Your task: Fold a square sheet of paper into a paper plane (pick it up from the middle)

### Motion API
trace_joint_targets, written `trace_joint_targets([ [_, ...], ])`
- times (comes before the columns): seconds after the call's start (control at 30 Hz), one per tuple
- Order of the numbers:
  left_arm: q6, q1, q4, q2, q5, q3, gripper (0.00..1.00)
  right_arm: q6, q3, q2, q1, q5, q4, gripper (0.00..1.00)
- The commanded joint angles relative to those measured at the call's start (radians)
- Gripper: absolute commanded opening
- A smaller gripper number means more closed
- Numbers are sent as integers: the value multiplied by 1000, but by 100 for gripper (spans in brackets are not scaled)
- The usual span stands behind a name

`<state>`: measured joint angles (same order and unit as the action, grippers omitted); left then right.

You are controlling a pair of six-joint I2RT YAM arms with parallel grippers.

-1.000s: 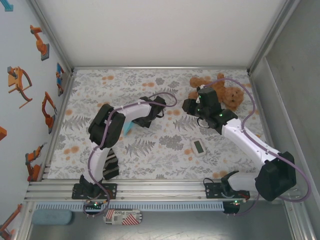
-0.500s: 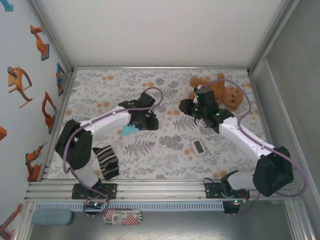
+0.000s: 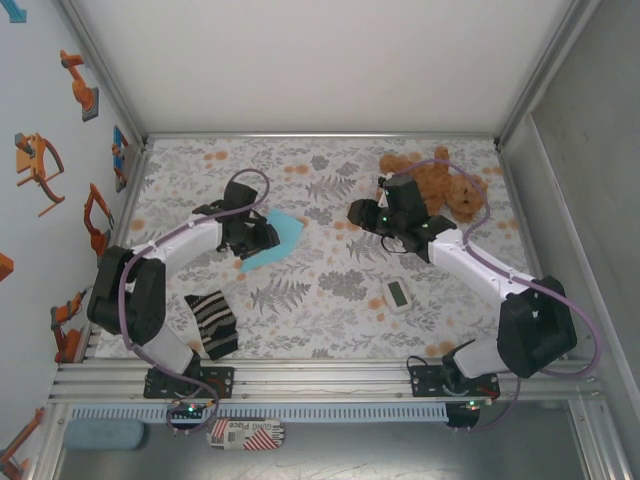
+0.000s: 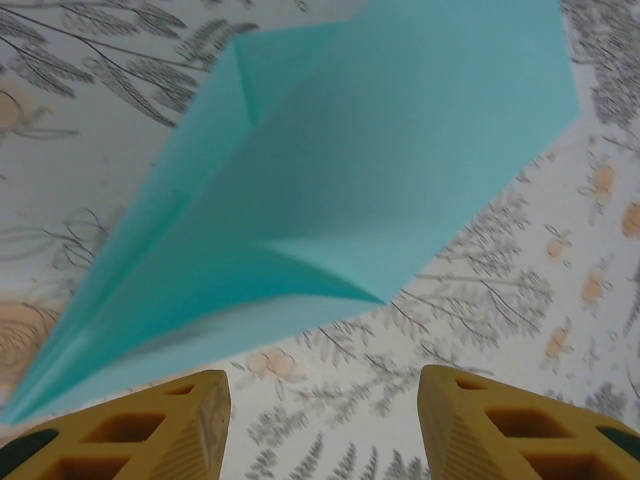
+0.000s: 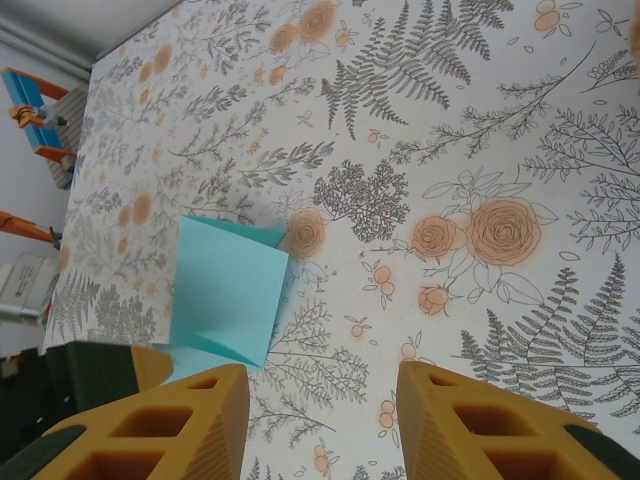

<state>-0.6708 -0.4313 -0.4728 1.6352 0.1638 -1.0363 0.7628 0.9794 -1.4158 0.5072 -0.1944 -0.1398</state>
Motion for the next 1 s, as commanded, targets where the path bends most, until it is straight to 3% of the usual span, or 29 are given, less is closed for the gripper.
trace_joint_targets([
  [0.0, 39, 33, 32, 52, -15, -17, 53, 5, -2, -5, 5, -1, 16, 42],
  [0.5, 93, 55, 66, 198, 48, -61, 50, 13, 9, -50, 11, -16, 13, 41],
  [0.97, -22, -153, 87, 202, 37, -38, 29, 208, -83, -195, 111, -44, 167, 36],
])
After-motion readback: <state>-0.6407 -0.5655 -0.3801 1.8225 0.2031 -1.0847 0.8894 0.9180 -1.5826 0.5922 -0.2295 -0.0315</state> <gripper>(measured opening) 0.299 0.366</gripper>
